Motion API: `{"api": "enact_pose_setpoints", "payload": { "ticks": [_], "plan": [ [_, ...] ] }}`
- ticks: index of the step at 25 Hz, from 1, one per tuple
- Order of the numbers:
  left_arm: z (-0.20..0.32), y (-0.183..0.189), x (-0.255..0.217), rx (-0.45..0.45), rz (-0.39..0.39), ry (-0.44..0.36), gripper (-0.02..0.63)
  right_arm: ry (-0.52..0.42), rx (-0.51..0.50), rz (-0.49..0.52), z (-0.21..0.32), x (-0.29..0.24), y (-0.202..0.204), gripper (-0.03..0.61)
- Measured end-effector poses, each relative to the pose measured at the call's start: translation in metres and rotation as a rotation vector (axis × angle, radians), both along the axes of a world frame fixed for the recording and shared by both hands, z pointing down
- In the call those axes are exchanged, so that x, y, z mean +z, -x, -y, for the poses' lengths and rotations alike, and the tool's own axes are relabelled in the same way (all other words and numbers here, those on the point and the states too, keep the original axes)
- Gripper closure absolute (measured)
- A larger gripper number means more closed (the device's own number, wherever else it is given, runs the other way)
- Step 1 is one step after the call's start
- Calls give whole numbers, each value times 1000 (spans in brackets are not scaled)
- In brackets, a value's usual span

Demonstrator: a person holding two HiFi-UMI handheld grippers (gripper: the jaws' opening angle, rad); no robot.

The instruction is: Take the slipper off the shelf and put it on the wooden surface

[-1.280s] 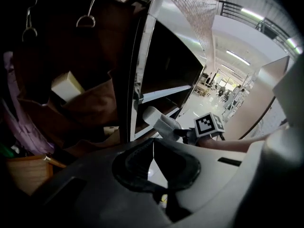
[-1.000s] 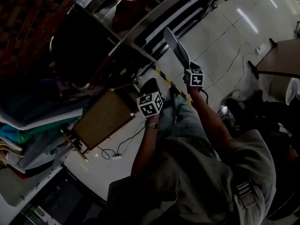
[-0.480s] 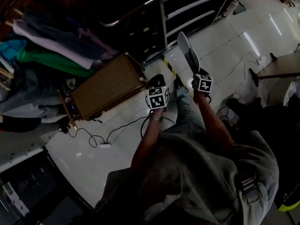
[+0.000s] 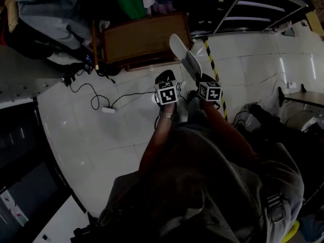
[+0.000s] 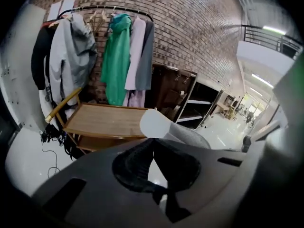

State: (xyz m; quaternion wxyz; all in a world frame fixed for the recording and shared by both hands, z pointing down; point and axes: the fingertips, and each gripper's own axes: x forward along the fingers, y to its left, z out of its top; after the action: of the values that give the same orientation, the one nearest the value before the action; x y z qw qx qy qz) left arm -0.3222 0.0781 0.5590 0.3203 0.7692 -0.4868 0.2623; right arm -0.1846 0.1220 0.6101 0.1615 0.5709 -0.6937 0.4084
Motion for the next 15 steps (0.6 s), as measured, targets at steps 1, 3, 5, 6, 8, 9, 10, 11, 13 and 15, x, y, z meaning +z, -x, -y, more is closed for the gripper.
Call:
{"api": "enact_pose_setpoints", "payload": {
  "ticks": [1,3,5,6,8,9,10,11,13,15],
  "plan": [
    [1,7,-4,-16,-22,-6,609,1,-46,18,2,-3,25,534],
    [4,20,-6,-53,-47,-14,609,12,-116,59,6,-4,67,534],
    [8,36,2,-106,-42,-4,607,37,-176,99,10,6,101,534],
    [8,47,9,-137,-33,10,607,64,-203,123,11,18,115,534],
    [1,68,26,-196,-21,49,609,146,-260,158,6,61,135,534],
    [-3,78,35,-219,-22,63,607,194,-293,166,3,87,143,534],
    [-8,87,44,-239,-25,76,609,238,-321,173,0,115,148,534],
    [-13,96,55,-256,-27,89,609,275,-330,186,0,142,152,534],
    [-24,115,79,-285,-16,126,609,310,-278,232,12,188,151,534],
    [-32,133,100,-315,4,168,608,286,-165,260,42,222,135,534]
  ]
}}
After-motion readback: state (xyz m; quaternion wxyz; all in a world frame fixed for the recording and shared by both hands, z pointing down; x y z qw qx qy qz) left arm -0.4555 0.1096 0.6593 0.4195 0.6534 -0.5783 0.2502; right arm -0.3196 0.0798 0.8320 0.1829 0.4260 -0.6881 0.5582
